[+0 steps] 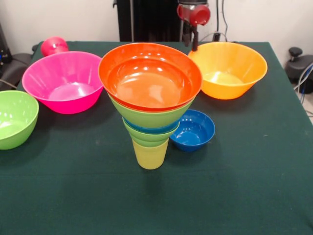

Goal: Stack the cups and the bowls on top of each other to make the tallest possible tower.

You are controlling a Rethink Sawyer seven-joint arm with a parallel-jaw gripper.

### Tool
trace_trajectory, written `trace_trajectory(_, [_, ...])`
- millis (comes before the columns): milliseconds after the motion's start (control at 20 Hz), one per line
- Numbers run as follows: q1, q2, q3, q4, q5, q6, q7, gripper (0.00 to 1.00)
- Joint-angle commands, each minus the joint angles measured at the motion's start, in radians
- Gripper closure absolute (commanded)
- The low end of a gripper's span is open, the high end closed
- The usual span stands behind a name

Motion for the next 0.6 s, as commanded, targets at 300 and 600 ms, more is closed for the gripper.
trace_trajectory(300, [-0.178, -0.255, 0.409, 0.081, 0.089, 0.369, -0.226, 0.00])
trace_trajectory(600, [-0.120, -0.220, 0.389, 0.018, 0.084, 0.387, -0.174, 0.00])
